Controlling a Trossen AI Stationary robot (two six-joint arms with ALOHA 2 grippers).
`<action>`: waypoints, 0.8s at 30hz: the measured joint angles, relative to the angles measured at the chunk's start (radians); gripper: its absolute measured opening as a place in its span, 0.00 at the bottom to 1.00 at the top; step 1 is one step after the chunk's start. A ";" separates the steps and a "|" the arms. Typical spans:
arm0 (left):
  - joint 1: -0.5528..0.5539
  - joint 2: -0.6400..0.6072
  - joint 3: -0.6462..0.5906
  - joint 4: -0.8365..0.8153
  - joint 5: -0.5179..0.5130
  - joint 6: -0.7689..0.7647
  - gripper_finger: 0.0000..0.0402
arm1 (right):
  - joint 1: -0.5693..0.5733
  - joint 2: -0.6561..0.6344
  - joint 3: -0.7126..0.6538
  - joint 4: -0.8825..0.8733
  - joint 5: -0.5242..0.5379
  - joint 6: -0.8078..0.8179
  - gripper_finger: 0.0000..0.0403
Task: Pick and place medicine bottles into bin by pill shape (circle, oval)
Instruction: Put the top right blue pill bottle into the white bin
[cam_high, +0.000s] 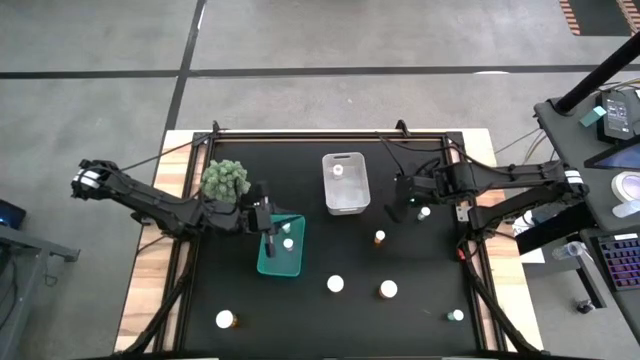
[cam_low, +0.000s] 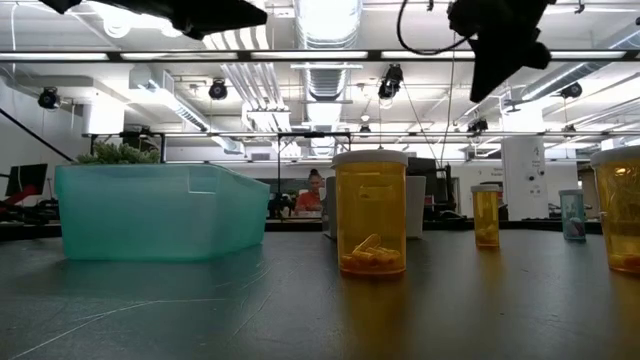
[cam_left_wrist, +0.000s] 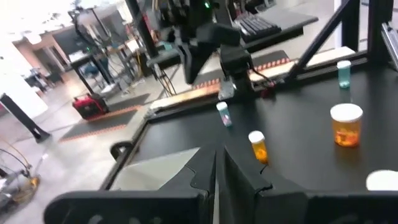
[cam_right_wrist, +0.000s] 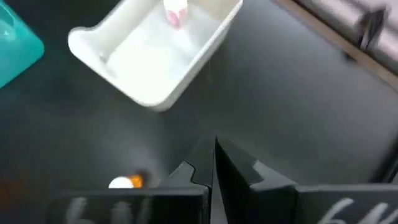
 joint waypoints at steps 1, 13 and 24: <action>0.005 -0.003 0.000 -0.001 0.000 0.010 0.03 | 0.000 0.000 0.001 -0.015 -0.025 0.028 0.04; 0.086 -0.092 0.000 -0.025 0.000 0.079 0.06 | -0.004 0.000 -0.021 -0.178 -0.139 0.264 0.28; 0.090 -0.135 -0.003 -0.164 0.001 0.030 0.23 | -0.162 0.000 -0.161 -0.189 -0.355 0.246 0.54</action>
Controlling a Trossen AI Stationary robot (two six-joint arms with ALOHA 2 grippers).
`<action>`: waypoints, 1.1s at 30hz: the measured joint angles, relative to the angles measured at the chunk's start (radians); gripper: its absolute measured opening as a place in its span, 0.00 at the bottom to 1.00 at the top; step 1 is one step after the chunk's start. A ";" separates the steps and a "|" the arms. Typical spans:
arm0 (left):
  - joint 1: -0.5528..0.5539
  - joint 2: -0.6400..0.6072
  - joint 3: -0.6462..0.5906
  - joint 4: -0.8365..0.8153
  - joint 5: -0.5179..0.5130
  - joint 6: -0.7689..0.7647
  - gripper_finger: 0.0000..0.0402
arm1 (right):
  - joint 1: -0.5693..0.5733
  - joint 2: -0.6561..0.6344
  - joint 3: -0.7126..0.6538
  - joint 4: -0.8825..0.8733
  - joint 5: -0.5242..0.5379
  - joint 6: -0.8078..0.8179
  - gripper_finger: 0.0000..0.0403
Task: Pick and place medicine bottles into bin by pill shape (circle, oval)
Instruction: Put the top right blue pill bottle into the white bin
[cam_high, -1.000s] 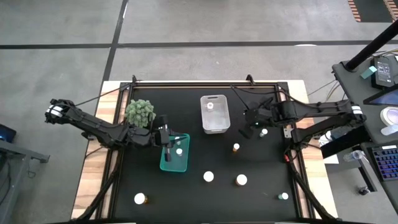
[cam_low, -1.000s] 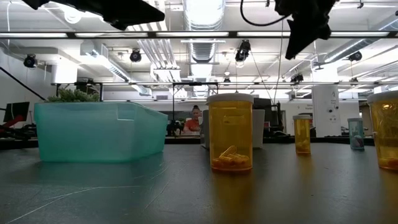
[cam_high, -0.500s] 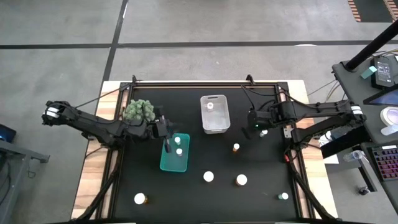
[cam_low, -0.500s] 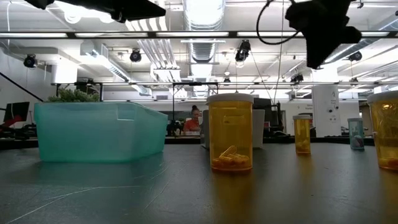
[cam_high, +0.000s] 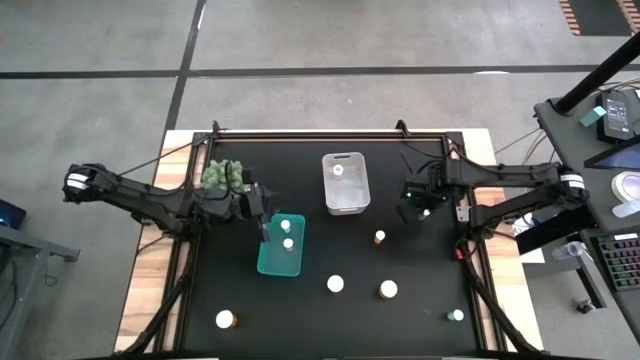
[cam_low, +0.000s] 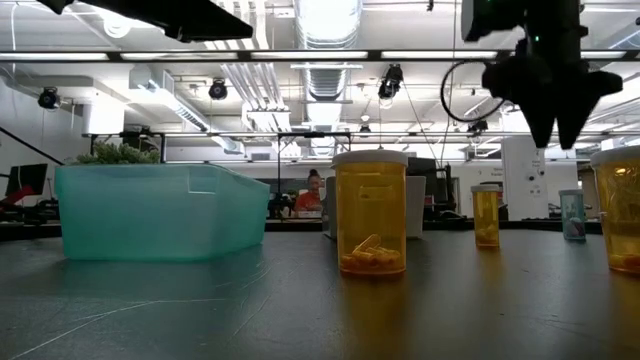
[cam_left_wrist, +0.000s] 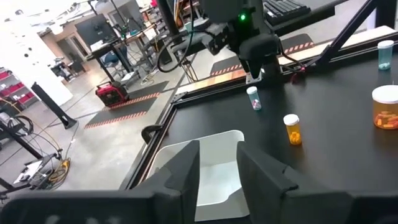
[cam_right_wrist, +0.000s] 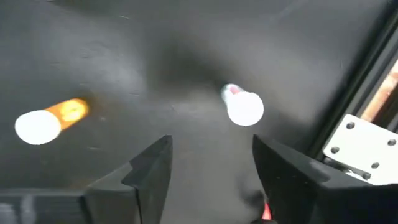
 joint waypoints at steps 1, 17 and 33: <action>0.000 0.002 0.000 0.000 0.000 0.000 0.25 | -0.015 0.000 -0.012 0.000 -0.003 -0.007 0.56; 0.001 0.005 0.000 0.000 0.000 -0.001 0.28 | -0.106 0.000 -0.211 0.115 -0.010 -0.085 0.58; 0.001 0.006 0.000 0.000 0.000 0.016 0.28 | -0.105 0.000 -0.301 0.230 -0.010 -0.074 0.52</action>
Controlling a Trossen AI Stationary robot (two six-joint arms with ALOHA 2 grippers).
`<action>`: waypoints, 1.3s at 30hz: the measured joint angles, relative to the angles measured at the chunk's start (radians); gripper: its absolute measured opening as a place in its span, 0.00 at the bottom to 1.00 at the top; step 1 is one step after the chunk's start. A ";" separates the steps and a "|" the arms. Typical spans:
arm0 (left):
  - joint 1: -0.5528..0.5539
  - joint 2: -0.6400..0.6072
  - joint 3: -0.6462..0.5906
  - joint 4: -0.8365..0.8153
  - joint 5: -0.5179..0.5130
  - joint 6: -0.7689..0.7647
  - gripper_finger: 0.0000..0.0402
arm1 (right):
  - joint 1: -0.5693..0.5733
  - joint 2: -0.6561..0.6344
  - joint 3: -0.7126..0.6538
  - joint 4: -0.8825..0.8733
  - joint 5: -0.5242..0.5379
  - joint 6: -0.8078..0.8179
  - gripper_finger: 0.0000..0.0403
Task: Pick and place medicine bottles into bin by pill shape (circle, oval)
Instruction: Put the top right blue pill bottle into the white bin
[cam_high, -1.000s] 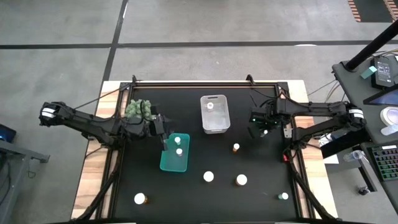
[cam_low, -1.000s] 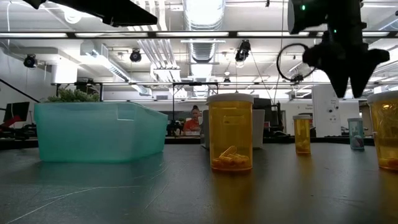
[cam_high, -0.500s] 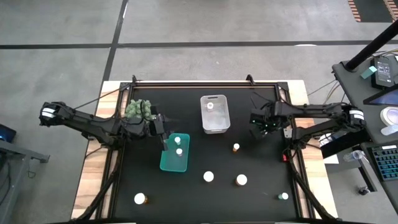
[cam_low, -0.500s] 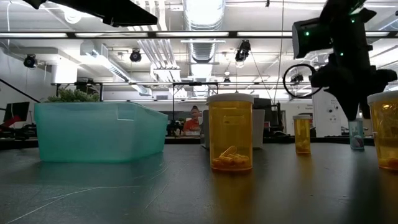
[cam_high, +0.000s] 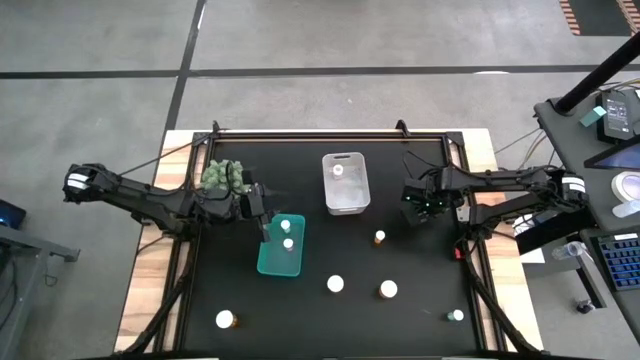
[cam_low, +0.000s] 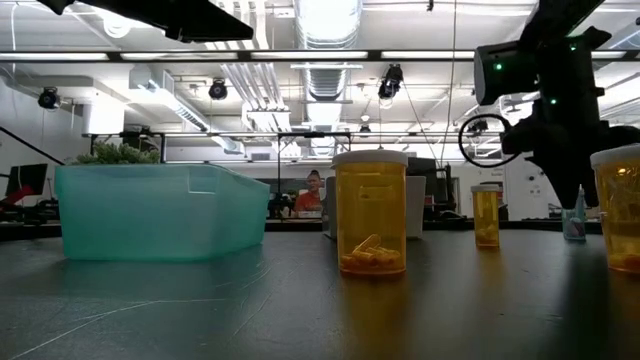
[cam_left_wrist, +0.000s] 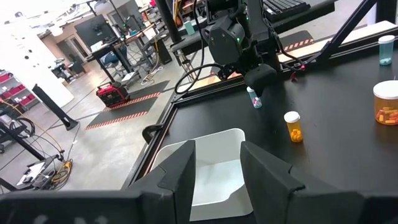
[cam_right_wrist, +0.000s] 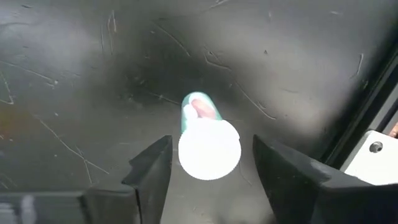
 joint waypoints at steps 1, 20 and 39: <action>0.000 0.000 0.000 0.000 0.000 0.000 0.28 | 0.000 0.000 0.000 0.002 0.000 0.001 0.50; 0.000 0.000 0.000 0.000 0.000 0.001 0.28 | 0.000 0.000 0.001 0.044 0.000 -0.002 0.27; -0.001 0.000 0.000 0.001 0.000 -0.001 0.28 | 0.010 0.000 0.322 -0.091 0.124 -0.120 0.26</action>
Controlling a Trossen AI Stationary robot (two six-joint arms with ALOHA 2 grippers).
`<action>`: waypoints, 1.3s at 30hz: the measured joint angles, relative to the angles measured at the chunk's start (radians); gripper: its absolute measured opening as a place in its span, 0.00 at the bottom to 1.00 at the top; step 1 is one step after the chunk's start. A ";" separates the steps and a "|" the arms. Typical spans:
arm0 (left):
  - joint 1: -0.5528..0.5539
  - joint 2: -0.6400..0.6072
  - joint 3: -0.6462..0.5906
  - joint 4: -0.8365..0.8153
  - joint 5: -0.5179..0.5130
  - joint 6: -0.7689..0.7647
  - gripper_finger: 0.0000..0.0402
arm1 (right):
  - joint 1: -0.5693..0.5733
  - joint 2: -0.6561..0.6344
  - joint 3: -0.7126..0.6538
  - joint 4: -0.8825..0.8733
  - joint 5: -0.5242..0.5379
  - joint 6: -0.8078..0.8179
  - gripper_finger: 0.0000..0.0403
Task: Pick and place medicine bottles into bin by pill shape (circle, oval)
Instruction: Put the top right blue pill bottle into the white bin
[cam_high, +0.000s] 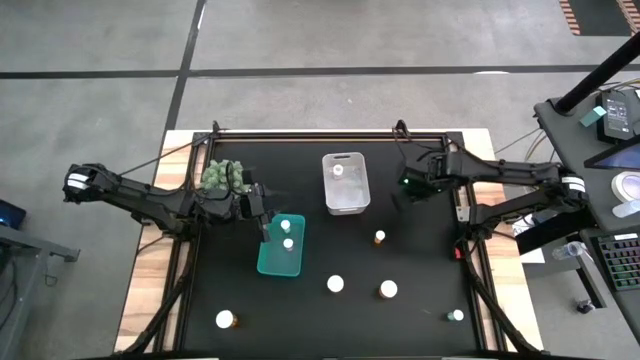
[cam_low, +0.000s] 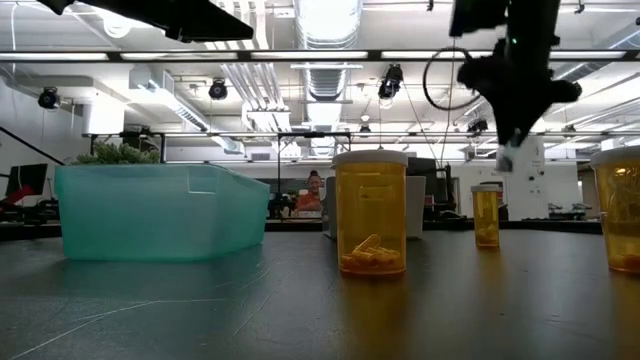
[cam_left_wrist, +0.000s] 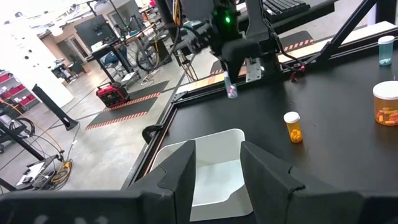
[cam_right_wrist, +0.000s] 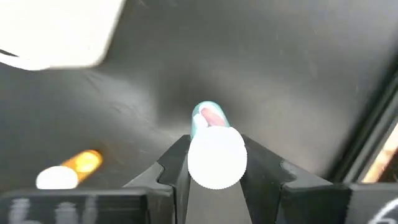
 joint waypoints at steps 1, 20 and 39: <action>0.000 0.000 0.000 0.001 0.000 0.000 0.28 | 0.000 0.000 0.020 0.000 0.000 -0.008 0.26; 0.001 0.000 0.000 0.000 0.000 0.001 0.28 | -0.013 0.293 0.523 -0.040 -0.078 -0.274 0.26; 0.001 0.000 0.000 0.000 0.000 0.002 0.28 | -0.180 0.697 0.800 -0.111 -0.138 -0.691 0.26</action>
